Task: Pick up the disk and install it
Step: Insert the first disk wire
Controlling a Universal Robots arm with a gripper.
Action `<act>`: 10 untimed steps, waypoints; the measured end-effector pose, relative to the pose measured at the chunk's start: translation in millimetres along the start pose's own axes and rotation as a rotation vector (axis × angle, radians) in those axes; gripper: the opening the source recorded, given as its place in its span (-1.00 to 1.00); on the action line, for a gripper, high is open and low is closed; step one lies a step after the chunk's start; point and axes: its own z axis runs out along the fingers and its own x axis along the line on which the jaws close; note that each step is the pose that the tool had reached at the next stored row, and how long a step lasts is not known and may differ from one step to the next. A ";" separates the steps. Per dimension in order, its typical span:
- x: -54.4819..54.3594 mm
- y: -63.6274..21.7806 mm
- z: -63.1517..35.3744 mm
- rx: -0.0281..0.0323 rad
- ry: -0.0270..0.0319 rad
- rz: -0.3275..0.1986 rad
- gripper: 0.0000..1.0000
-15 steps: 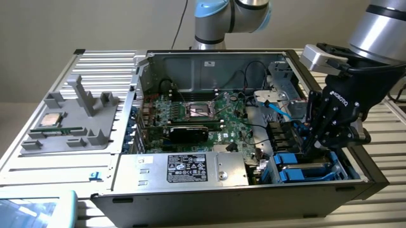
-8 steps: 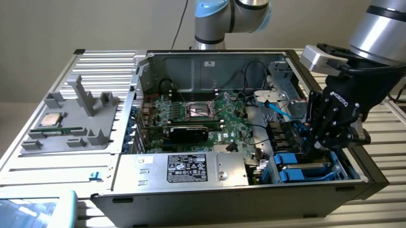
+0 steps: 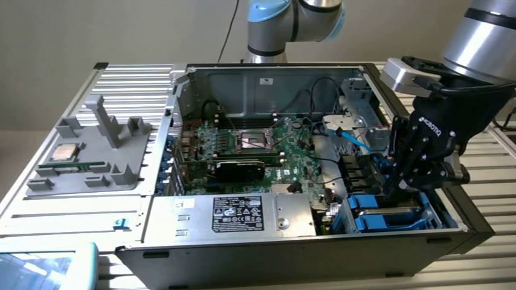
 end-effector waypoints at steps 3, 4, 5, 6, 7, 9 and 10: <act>-0.2 0.0 0.3 0.0005 -0.0001 0.002 -0.68; -0.2 -0.1 0.5 0.0005 -0.0002 0.002 -0.68; -0.2 -0.1 0.6 0.0003 -0.0003 0.003 -0.68; -0.2 -0.3 0.8 0.0001 -0.0005 0.003 -0.68; -0.3 -0.7 0.9 0.0000 -0.0006 0.004 -0.68; -0.4 -1.7 0.9 -0.0004 -0.0007 0.005 -0.68; -0.4 -1.7 0.9 -0.0003 -0.0008 0.006 -0.68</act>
